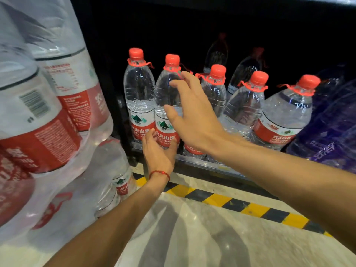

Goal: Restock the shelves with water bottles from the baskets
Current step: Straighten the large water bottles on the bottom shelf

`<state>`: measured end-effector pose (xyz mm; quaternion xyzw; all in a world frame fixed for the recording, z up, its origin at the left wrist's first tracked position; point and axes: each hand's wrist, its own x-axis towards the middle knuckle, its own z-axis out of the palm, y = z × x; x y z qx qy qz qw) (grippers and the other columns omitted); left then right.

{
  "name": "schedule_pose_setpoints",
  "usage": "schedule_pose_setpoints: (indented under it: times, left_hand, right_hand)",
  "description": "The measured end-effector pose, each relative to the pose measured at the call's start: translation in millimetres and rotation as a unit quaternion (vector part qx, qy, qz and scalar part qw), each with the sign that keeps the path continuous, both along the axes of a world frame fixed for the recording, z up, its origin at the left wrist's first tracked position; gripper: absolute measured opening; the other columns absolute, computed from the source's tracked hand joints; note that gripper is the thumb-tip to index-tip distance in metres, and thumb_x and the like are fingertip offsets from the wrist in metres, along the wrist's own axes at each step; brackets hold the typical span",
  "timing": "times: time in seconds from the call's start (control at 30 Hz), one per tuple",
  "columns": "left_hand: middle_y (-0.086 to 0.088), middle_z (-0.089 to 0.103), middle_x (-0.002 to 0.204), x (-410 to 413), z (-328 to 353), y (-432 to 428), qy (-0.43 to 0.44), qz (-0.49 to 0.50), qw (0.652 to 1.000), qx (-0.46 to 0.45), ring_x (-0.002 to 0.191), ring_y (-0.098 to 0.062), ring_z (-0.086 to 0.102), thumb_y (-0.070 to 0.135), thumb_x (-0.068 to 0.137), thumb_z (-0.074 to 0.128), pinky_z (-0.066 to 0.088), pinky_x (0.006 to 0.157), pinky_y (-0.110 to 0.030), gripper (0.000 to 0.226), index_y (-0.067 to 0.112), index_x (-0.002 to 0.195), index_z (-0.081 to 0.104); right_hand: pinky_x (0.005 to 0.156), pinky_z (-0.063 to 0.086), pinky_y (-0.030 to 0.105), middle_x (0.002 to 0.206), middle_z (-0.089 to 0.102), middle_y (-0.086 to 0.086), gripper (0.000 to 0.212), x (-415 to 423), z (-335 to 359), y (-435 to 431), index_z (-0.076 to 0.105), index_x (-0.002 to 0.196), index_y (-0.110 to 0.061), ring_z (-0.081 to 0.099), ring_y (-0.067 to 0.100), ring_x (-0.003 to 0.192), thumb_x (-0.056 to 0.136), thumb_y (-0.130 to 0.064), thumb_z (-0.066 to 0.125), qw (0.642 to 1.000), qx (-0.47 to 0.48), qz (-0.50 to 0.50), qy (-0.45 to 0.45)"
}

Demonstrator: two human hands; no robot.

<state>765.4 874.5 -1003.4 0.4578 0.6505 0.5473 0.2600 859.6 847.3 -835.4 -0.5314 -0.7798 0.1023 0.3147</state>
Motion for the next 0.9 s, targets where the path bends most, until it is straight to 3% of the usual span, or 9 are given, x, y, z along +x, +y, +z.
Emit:
schedule_pose_setpoints:
  times: [0.1, 0.2, 0.4, 0.5, 0.6, 0.77, 0.9]
  left_hand:
    - [-0.001, 0.058, 0.129, -9, 25, -23, 0.079, -0.04, 0.995, 0.054, 0.116, -0.02, 0.06, 0.029, 0.089, 0.075, 0.053, 0.099, -0.046, 0.048, 0.015, 0.132, 0.057]
    - [0.006, 0.058, 0.123, -16, 57, -46, 0.228, -0.086, 0.966, 0.081, 0.113, -0.016, 0.056, 0.037, 0.093, 0.064, 0.052, 0.092, -0.04, 0.04, 0.024, 0.13, 0.056]
    - [-0.003, 0.06, 0.121, -14, 101, -77, 0.525, -0.147, 0.832, 0.099, 0.106, -0.029, 0.057, 0.044, 0.089, 0.056, 0.05, 0.081, -0.044, 0.044, 0.02, 0.126, 0.059]
    - [-0.005, 0.061, 0.124, 10, 115, -86, 0.57, -0.175, 0.793, 0.126, 0.106, -0.031, 0.058, 0.042, 0.088, 0.056, 0.048, 0.079, -0.044, 0.043, 0.016, 0.122, 0.062]
    - [-0.006, 0.061, 0.126, 43, 127, -92, 0.607, -0.198, 0.756, 0.147, 0.111, -0.032, 0.057, 0.043, 0.086, 0.054, 0.047, 0.08, -0.045, 0.047, 0.015, 0.123, 0.063]
    - [-0.007, 0.064, 0.124, 93, 148, -88, 0.614, -0.229, 0.729, 0.197, 0.109, -0.034, 0.058, 0.042, 0.089, 0.059, 0.048, 0.079, -0.045, 0.046, 0.013, 0.124, 0.065]
    - [-0.008, 0.064, 0.124, 135, 204, -89, 0.606, -0.274, 0.719, 0.204, 0.108, -0.033, 0.057, 0.039, 0.091, 0.061, 0.045, 0.077, -0.045, 0.044, 0.011, 0.125, 0.065]
  right_hand:
    - [0.112, 0.04, 0.039, 0.15, 0.045, 0.008, 0.039, 19, 1, -20, 0.057, 0.138, -0.009, 0.046, 0.028, 0.137, 0.101, -0.021, 0.062, 0.997, 0.038, 0.039, -0.06]
    - [0.101, 0.041, 0.035, 0.133, 0.058, 0.003, 0.034, 43, 5, -42, 0.061, 0.132, -0.012, 0.05, 0.025, 0.125, 0.102, -0.029, 0.06, 0.989, 0.029, 0.039, -0.136]
    - [0.081, 0.048, 0.045, 0.112, 0.062, 0.008, 0.033, 104, -5, -80, 0.067, 0.111, -0.011, 0.055, 0.032, 0.106, 0.095, -0.039, 0.059, 0.957, 0.059, -0.019, -0.284]
    - [0.078, 0.044, 0.045, 0.098, 0.063, 0.007, 0.032, 138, -21, -96, 0.068, 0.097, -0.013, 0.058, 0.032, 0.095, 0.093, -0.042, 0.055, 0.944, 0.076, -0.07, -0.314]
    - [0.079, 0.041, 0.044, 0.096, 0.063, 0.005, 0.037, 170, -30, -108, 0.07, 0.097, -0.015, 0.058, 0.031, 0.095, 0.091, -0.045, 0.049, 0.942, 0.065, -0.116, -0.307]
    - [0.089, 0.042, 0.045, 0.103, 0.065, 0.003, 0.047, 225, -25, -118, 0.071, 0.106, -0.016, 0.057, 0.029, 0.099, 0.093, -0.053, 0.045, 0.936, 0.026, -0.172, -0.305]
    - [0.091, 0.04, 0.043, 0.102, 0.064, 0.001, 0.045, 258, 19, -133, 0.072, 0.105, -0.017, 0.057, 0.028, 0.098, 0.091, -0.051, 0.047, 0.938, -0.028, -0.214, -0.27]
